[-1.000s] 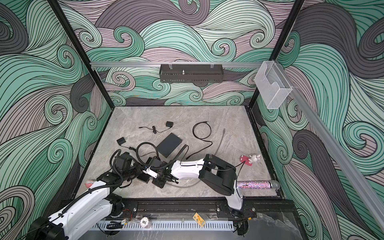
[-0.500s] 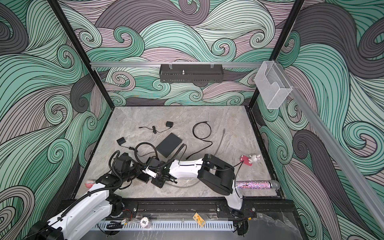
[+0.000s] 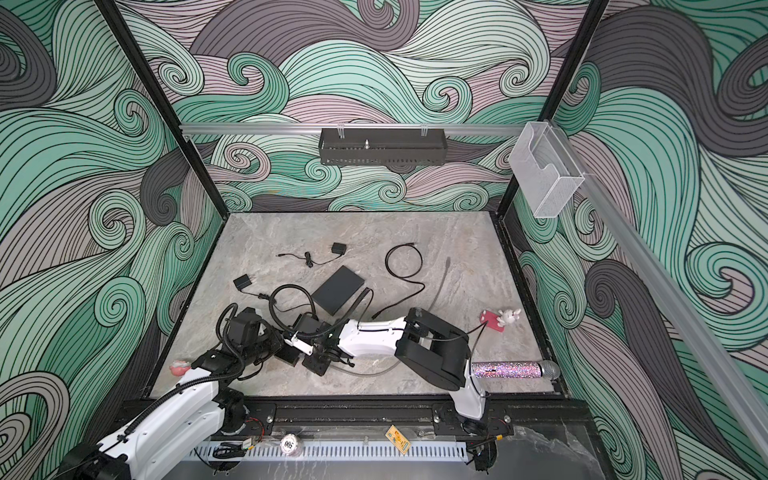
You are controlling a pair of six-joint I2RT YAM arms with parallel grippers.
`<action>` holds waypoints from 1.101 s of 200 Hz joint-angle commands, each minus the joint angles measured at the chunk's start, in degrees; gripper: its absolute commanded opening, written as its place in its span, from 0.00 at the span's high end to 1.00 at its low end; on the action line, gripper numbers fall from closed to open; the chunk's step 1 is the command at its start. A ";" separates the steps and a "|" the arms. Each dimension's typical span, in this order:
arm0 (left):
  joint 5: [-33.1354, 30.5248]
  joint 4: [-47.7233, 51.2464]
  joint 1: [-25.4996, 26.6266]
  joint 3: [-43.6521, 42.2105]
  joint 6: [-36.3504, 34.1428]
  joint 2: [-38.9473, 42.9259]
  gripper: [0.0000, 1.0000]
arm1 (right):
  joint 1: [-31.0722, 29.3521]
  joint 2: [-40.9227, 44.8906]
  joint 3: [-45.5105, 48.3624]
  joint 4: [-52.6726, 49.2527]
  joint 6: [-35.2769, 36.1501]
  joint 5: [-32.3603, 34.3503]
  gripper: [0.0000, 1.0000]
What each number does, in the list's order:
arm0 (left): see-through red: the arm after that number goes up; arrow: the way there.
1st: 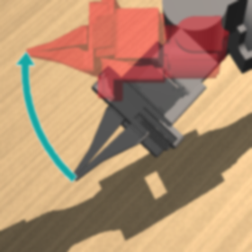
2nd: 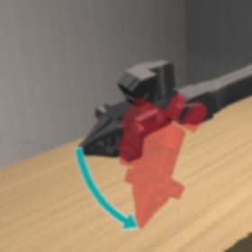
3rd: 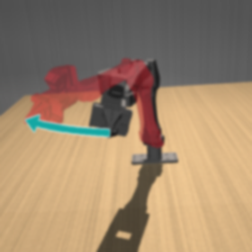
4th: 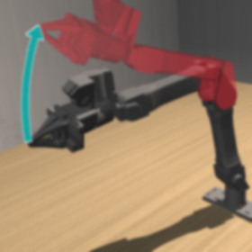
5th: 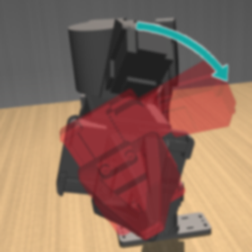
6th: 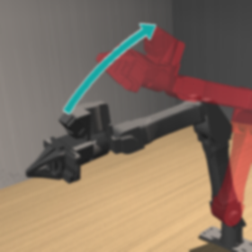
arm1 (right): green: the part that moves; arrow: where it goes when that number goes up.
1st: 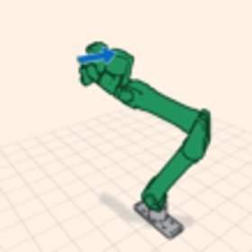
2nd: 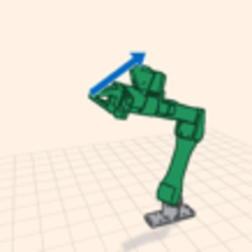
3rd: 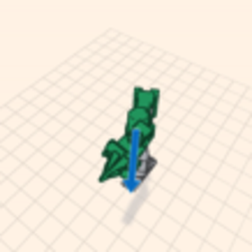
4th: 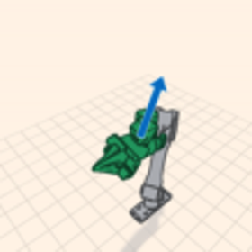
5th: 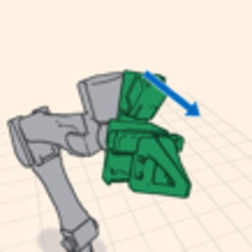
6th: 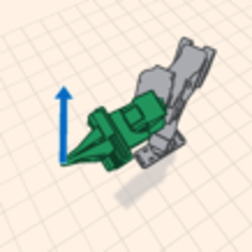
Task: Insert the plug into the switch port
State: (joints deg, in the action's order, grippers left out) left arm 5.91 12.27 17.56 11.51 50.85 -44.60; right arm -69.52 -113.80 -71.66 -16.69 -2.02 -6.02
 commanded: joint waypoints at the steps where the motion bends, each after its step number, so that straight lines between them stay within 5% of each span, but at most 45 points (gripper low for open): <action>1: 8.03 -0.14 0.30 -1.40 1.22 -1.64 0.74 | -0.07 -0.92 1.19 0.52 -0.80 1.69 1.00; 76: 11.72 4.27 0.28 -2.65 3.57 2.00 0.75 | 0.42 0.81 1.12 -0.05 -7.35 8.39 1.00; 150: 12.46 1.73 0.34 -5.88 4.32 4.83 0.75 | 0.30 0.81 1.79 3.46 -0.65 -1.46 1.00; 220: 15.85 -1.96 0.36 -5.28 3.31 0.67 0.75 | 0.32 -1.05 -2.84 0.56 0.94 0.12 1.00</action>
State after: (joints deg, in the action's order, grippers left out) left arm 12.56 8.60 17.23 7.31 54.08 -40.99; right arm -68.86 -112.81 -71.53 -19.64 -1.89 -4.60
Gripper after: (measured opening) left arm 0.249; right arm 0.109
